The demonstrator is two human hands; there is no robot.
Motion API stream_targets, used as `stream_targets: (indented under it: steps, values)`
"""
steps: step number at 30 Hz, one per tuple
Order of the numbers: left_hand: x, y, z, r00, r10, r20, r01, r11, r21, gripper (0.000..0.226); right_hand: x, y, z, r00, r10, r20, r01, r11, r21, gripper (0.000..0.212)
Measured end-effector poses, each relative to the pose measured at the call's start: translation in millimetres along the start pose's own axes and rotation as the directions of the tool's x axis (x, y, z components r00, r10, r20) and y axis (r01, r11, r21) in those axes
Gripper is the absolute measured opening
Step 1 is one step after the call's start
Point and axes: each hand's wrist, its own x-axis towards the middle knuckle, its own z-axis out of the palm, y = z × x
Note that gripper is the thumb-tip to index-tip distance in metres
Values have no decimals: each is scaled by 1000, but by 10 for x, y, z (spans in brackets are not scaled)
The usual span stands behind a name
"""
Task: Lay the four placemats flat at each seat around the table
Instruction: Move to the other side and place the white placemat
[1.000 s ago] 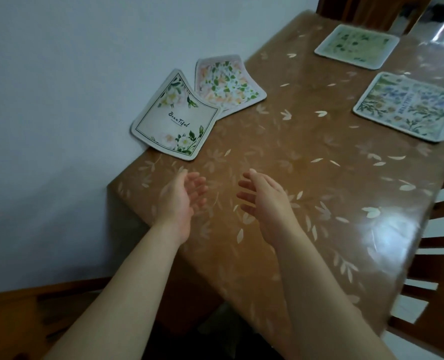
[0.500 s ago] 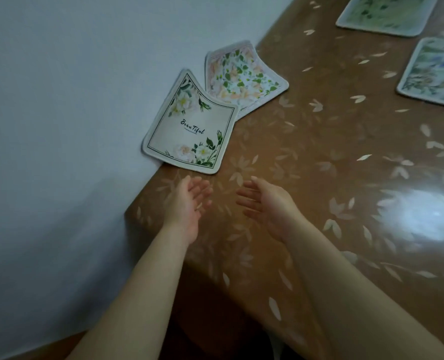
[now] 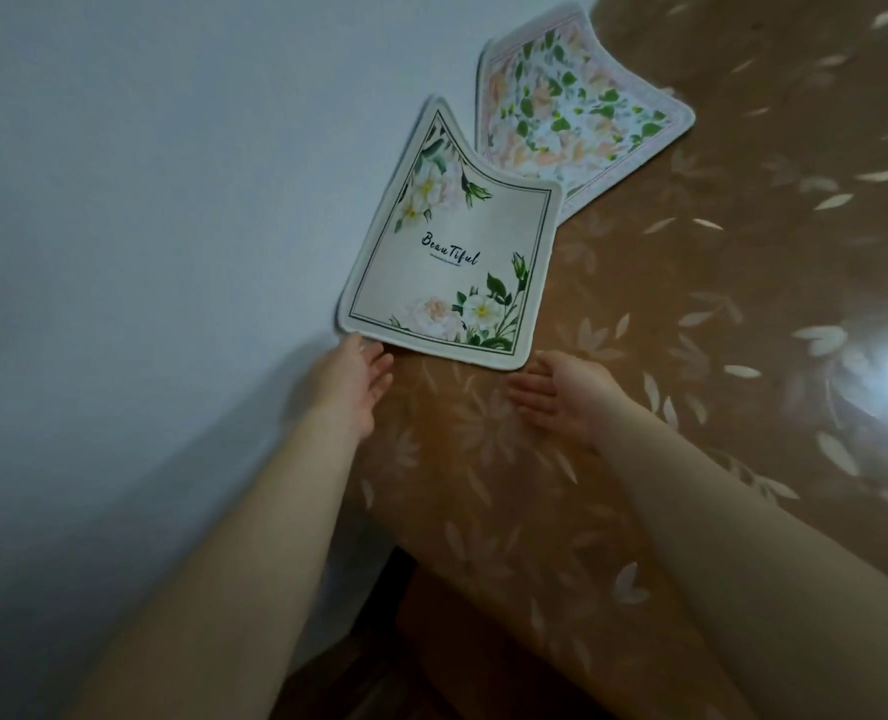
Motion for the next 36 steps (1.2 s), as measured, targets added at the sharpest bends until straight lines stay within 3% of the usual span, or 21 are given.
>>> stream_targets:
  steps: [11,20,27,31,36]
  values:
    - [334,-48,-44,999,32,-31,-33,999,-22,34,257,-64,46,998,67,-12,-68,992,-105,31]
    - [356,-54,-131,973,218,-73,-202,962,183,29,270,-127,105,998,-27,-62,6,947,-321,19]
    - [278,-53,-201,952,300,-68,-273,925,263,23,279,-86,53,993,-42,-112,3,944,-329,29]
    - [250,-19,-250,926,365,-95,-323,897,301,25,335,-68,136,994,6,-106,-33,965,-261,24]
    - [201,-40,-215,901,427,-68,-384,862,330,22,332,-32,187,996,-43,-76,24,969,-245,22]
